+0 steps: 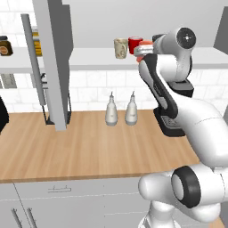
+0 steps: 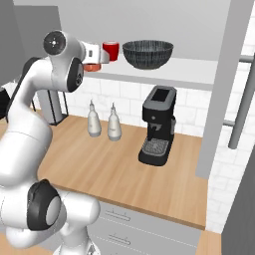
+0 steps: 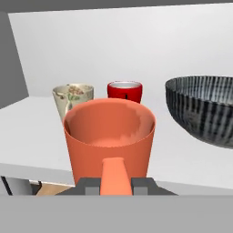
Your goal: Gather all objects into one cabinet and sort the glasses and bowls to opposite sides.
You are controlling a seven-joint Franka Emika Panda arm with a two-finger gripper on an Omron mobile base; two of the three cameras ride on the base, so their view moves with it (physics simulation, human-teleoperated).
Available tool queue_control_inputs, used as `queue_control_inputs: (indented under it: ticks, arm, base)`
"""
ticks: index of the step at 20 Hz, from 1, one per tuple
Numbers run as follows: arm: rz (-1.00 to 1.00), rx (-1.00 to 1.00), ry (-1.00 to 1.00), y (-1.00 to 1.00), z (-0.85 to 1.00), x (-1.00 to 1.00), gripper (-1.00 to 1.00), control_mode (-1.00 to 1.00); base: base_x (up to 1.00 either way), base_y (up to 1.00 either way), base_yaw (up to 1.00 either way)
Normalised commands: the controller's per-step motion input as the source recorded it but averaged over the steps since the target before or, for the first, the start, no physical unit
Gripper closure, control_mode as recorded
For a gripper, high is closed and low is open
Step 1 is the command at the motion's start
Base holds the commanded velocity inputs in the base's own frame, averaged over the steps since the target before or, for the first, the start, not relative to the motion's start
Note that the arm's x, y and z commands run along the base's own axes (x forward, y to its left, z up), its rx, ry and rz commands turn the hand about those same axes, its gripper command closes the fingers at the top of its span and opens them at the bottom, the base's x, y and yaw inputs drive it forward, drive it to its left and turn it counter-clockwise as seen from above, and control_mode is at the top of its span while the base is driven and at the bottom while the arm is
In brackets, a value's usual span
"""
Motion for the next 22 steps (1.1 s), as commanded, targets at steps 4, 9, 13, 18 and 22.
queue_control_inputs:
  ticks: [4, 9, 13, 18, 22]
  arm:
    - [0.0, 0.0, 0.0, 0.0, -0.16, 0.31, 1.0, -1.0]
    - [0.0, 0.0, 0.0, 0.0, -0.08, 0.45, 1.0, -1.0]
    - [0.0, 0.0, 0.0, 0.0, -0.06, 0.46, 1.0, -1.0]
    - [0.0, 0.0, 0.0, 0.04, -0.01, 0.5, 1.0, -1.0]
    - [0.0, 0.0, 0.0, 0.05, 0.0, 0.53, 1.0, -1.0]
  base:
    - [0.0, 0.0, 0.0]
    - [0.0, 0.0, 0.0]
    - [0.0, 0.0, 0.0]
    - [0.0, 0.0, 0.0]
    - [0.0, 0.0, 0.0]
